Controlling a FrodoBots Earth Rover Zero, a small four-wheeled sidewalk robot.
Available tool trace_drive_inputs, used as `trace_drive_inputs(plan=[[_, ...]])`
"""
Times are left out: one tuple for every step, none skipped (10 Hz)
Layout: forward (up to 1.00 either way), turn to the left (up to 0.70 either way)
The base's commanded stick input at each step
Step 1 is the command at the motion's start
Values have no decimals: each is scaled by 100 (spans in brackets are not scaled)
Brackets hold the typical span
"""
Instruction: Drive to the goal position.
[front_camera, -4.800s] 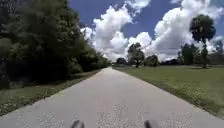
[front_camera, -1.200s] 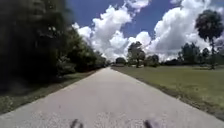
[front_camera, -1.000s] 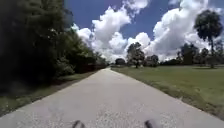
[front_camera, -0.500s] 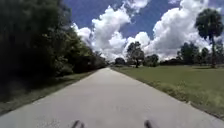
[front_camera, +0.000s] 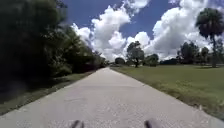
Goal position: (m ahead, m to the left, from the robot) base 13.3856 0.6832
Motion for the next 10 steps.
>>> trace_drive_inputs(plan=[[50, 0], [50, 0], [50, 0], [50, 0], [50, 0], [50, 0], [50, 0], [50, 0], [50, 0], [50, 19]])
